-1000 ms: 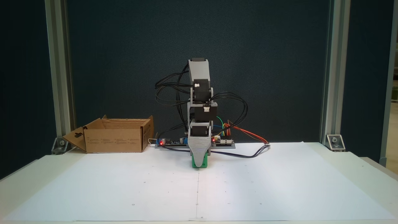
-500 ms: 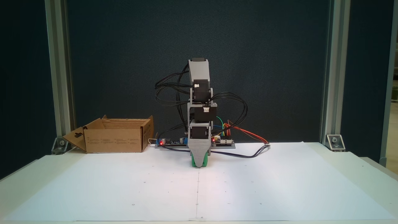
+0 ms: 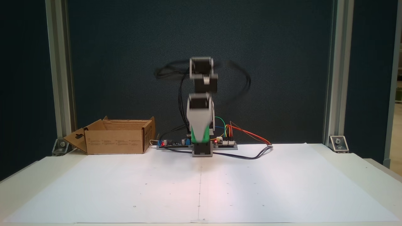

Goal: Grasp a green dice and put it in the bin.

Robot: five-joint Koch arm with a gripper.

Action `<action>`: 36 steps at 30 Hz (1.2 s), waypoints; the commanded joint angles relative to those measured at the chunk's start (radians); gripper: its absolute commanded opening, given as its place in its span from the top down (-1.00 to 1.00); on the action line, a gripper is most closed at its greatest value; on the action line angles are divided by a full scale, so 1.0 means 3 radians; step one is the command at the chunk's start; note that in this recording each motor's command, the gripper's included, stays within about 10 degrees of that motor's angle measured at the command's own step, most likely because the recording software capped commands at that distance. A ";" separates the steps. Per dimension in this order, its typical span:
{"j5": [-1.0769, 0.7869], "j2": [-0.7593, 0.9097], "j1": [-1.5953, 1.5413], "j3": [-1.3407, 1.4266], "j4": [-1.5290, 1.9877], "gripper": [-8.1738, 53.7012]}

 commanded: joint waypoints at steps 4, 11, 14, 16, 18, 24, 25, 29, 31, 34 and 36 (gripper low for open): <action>0.0092 0.0066 0.0215 -0.1190 0.0885 0.36; -0.0619 -0.0337 0.1870 -0.1769 0.0731 0.36; -0.0905 -0.0573 0.2387 -0.1928 0.0680 0.36; -0.1064 -0.0680 0.2873 -0.1989 0.0680 0.36; -0.1283 -0.0823 0.3650 -0.2076 0.0675 0.36; -0.1657 -0.1166 0.4846 -0.2137 0.0312 0.37; -0.1703 -0.1232 0.5081 -0.2148 0.0251 0.37; -0.1856 -0.1534 0.5701 -0.2260 -0.0051 0.36; -0.1923 -0.1703 0.5850 -0.2337 -0.0240 0.37; -0.2035 -0.1933 0.5916 -0.2383 -0.0358 0.37; -0.2066 -0.2035 0.5916 -0.2383 -0.0424 0.36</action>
